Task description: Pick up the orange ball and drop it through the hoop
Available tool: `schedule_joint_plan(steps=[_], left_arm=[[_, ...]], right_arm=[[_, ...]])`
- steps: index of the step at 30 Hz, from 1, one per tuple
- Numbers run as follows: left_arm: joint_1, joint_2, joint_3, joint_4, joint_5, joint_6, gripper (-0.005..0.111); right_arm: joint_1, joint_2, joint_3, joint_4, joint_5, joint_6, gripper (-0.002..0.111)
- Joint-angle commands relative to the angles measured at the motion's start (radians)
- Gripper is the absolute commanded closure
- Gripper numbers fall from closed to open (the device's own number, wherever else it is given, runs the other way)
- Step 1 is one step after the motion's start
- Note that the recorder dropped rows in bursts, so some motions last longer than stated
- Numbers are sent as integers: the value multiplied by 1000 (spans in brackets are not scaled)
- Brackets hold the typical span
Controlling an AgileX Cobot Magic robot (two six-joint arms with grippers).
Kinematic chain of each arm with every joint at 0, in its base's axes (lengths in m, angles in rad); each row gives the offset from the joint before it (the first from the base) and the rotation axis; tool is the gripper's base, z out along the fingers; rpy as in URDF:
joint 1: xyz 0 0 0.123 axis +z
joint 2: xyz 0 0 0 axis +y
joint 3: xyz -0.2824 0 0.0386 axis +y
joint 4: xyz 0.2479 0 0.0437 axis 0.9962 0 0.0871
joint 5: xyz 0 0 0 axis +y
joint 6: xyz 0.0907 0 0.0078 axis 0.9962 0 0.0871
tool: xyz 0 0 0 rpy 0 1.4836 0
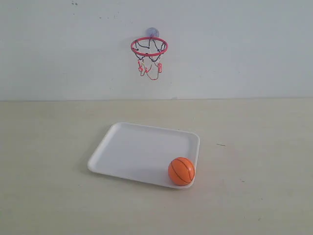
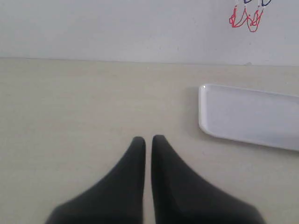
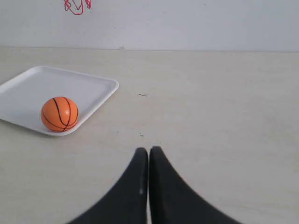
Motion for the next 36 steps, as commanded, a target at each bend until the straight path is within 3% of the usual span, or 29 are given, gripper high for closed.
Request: schedule_joint_plan(steps=[1,27,31,36], left_arm=[[3,-2,4,-3,-8,-7,103],[3,-2,4,-3,-8,-7,103],[3,-2,4,-3,-8,-7,103],[3,-2,4,-3,-8,-7,103]], right_arm=[[3,-5,0,-5,-8,0,109],[3,-5,0,-5,-28,0,109],[3,-5,0,-5,-82,0,109],[3,-5,0,-5,-274,0,109]])
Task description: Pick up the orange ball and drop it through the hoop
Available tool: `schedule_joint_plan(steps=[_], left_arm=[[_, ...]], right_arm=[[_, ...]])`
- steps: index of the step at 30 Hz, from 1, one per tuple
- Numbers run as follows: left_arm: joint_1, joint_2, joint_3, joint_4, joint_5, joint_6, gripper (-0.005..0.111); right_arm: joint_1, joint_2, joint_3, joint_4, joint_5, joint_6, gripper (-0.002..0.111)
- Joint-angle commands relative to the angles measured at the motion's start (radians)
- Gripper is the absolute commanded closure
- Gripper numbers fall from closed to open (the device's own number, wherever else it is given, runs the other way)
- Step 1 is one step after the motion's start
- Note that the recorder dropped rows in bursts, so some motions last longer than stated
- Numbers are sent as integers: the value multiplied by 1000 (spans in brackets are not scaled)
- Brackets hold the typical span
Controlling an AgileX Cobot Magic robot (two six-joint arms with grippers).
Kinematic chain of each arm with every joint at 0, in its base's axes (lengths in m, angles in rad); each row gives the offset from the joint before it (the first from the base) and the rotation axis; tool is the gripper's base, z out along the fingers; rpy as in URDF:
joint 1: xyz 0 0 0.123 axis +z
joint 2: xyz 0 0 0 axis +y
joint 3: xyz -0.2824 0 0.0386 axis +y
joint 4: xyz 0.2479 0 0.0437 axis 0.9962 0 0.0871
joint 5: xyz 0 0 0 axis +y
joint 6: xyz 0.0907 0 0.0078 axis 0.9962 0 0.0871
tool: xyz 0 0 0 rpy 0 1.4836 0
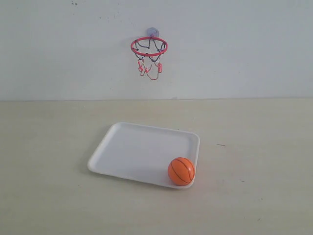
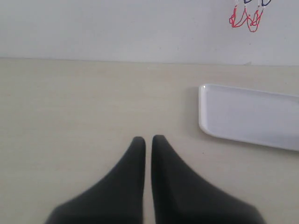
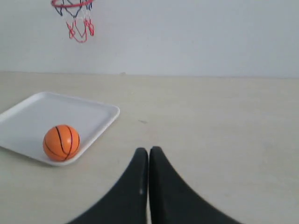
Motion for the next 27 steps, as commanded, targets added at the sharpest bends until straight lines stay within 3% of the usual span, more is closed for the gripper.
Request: schedule_joint_plan(steps=[1,10,16,23,27], left_arm=[[3,-2,4,-3,-8,-7,103],[3,-2,4,-3,-8,-7,103],[3,-2,4,-3,-8,-7,103],[3,-2,4,-3,-8,-7,103],[3,-2,4,-3,-8,-7,103]], right_arm=[[3,-5,0,-5,-208,0,109],[3,-5,0,-5,-548,0,109],[3,-5,0,-5,-611,0,109],[3,-3,-113,-5,-493,0,109],[3,141,-319,-5,-147,-69,109]])
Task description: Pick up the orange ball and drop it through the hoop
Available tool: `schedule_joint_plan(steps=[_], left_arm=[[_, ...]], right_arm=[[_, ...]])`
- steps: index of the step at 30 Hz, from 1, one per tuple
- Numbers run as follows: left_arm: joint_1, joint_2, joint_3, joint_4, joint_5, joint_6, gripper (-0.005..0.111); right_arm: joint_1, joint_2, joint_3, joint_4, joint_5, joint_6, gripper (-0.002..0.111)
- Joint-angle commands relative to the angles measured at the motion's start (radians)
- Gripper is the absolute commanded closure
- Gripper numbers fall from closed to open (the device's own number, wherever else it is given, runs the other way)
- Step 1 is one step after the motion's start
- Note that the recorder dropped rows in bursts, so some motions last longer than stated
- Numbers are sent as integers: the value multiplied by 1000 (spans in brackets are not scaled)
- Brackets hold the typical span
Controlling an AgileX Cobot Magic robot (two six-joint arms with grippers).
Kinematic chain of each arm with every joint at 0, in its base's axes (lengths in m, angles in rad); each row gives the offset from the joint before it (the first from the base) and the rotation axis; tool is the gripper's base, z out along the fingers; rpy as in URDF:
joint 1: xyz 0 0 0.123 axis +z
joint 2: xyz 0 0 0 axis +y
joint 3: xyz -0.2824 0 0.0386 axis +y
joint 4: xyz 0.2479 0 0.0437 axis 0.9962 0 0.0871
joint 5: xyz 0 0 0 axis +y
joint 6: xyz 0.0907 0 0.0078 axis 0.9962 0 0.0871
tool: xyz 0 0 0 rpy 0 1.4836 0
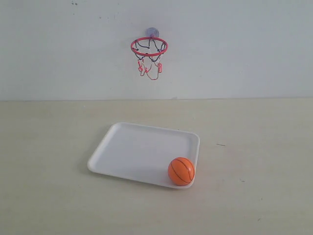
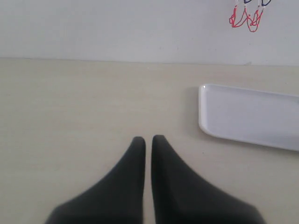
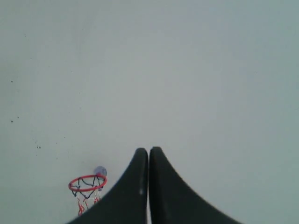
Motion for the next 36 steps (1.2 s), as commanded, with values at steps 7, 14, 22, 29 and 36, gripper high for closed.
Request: schedule_joint_plan(steps=[7,14,22,29,36], left_arm=[[3,-2,4,-3,-8,-7,103],[3,-2,4,-3,-8,-7,103],[3,-2,4,-3,-8,-7,103],[3,-2,4,-3,-8,-7,103],[3,-2,4,-3,-8,-7,103]], right_arm=[[3,515,-437,-5,774,-107,109],[3,722,-483,-5,601,-103,109],[3,797,-483,12,490,61,109],[3,876,-476,19,400,103,109],[3,1126,-493,164,481,75,109]])
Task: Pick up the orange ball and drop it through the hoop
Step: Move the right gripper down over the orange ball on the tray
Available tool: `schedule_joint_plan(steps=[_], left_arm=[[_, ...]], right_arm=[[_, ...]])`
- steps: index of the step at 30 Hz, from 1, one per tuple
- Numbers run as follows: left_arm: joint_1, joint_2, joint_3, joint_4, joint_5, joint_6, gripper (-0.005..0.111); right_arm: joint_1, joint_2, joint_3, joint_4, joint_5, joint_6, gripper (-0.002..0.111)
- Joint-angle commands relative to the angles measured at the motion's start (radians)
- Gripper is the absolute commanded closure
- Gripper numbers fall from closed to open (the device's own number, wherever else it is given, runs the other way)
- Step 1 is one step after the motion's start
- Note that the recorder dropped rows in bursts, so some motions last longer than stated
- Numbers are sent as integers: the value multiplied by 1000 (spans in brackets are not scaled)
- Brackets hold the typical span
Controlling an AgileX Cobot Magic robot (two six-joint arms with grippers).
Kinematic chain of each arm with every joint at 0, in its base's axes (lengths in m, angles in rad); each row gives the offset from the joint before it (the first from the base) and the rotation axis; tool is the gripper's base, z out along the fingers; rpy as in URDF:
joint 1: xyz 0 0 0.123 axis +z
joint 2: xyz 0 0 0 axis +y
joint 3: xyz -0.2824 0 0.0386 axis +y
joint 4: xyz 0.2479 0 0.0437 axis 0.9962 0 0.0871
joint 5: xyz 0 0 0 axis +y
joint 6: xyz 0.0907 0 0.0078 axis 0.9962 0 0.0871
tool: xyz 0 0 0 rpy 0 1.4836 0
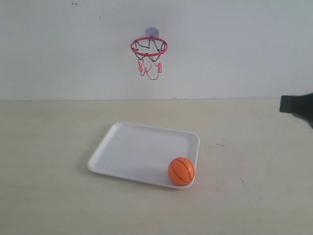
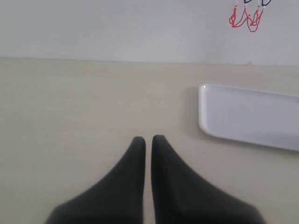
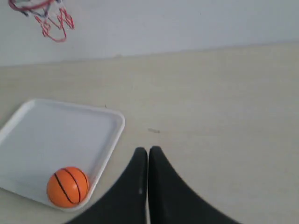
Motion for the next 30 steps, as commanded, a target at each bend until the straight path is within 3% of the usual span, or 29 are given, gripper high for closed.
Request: schedule_joint_plan(steps=[1,4,6,9,11,15,16,21,30], left_arm=[[3,-2,4,-3,-8,-7,103],[3,-2,4,-3,-8,-7,103],[3,-2,4,-3,-8,-7,103],[3,-2,4,-3,-8,-7,103],[3,-2,4,-3,-8,-7,103],[3,-2,4,-3,-8,-7,103],[3,-2,4,-3,-8,-7,103],[3,-2,4,-3,-8,-7,103],[3,-2,4,-3,-8,-7,103]], right_arm=[[2,176,-33,106,110,-63,109],[2,315,-133,220,318,-281,109],[9,442,-252,392,507,-561,109],[94,550,-403,432,595,-694,108],[180,604,-510,335,591,-662,102],[321,719,-674,112,580,-417,44],[329,746,-693,83,577,-345,37],[339,854,-716,8,556,-169,37],[339,938,-725,-16,483,-103,37]])
